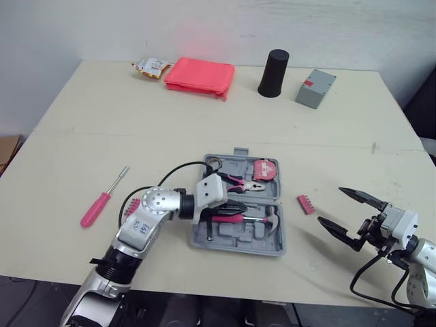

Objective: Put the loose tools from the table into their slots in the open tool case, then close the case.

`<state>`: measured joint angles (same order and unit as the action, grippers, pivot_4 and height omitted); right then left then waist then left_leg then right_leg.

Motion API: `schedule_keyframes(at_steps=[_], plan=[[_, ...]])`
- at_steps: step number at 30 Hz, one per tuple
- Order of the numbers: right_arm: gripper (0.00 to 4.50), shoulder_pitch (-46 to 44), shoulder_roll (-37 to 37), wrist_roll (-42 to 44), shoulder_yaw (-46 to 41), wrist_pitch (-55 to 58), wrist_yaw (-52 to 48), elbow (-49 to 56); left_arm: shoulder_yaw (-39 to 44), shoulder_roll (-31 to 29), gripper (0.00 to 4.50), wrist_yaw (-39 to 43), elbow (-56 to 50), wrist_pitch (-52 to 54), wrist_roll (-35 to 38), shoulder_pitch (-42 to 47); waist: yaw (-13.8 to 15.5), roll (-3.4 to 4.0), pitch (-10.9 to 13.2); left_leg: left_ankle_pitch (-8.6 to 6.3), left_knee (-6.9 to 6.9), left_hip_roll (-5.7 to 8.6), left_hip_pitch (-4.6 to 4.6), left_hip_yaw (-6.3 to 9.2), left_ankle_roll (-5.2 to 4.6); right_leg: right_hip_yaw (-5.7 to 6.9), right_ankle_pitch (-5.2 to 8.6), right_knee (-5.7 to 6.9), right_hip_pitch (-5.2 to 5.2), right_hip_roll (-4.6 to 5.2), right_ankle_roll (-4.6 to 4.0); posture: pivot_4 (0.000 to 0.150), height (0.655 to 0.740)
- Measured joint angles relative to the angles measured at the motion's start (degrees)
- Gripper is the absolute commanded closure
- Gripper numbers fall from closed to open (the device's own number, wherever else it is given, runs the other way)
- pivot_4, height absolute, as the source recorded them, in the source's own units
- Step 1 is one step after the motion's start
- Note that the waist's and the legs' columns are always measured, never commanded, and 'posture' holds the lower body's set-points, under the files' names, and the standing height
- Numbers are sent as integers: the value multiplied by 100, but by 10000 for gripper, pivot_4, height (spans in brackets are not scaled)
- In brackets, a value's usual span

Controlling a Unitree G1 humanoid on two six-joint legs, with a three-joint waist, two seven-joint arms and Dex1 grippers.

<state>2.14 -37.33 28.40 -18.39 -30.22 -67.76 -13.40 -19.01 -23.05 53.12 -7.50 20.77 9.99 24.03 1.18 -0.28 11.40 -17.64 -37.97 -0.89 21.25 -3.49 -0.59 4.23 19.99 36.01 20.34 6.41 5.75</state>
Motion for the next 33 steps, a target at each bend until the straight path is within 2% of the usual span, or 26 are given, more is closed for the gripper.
schedule_keyframes(at_steps=[11,15,25,28,29,31,33], plan=[[0,22,-4,-25,-2,24,58,0,-184,-17,44523,-159,217,-152,-257,12,7,8,-8,-2,0,0,-24,3,-3,3,0,-3,-27,3,0,1500,7400],[0,45,-8,-28,-2,25,62,0,-369,7,44523,-293,268,88,-349,69,12,29,-26,-47,4,-2,-117,12,-19,7,-3,-38,-142,9,6,1500,7400],[0,74,-12,-75,-3,25,130,0,-874,-26,44523,-492,278,215,-772,186,17,61,-199,-94,8,-3,-163,20,-20,2,-11,-109,-219,19,21,1500,7400],[0,133,-12,-88,-4,25,168,1,-850,113,44523,-572,370,266,-773,135,17,83,-218,-122,61,-1,-210,22,-54,-2,-7,-182,-298,24,-2,1500,7400],[0,132,-12,-90,-7,25,182,1,-821,183,44523,-588,407,279,-766,129,17,89,-223,-112,75,0,-207,21,-61,-2,13,-202,-296,24,-62,1500,7400],[0,132,-13,-92,-7,25,205,1,-758,254,44523,-598,469,225,-721,140,15,92,-224,-106,76,1,-207,21,-60,-1,7,-205,-278,25,-57,1500,7400],[0,134,-31,-90,-13,25,214,4,-620,355,44523,-717,736,-332,-716,124,10,94,-219,-105,75,1,-206,20,-60,2,-8,-207,-273,25,-30,1500,7400]])
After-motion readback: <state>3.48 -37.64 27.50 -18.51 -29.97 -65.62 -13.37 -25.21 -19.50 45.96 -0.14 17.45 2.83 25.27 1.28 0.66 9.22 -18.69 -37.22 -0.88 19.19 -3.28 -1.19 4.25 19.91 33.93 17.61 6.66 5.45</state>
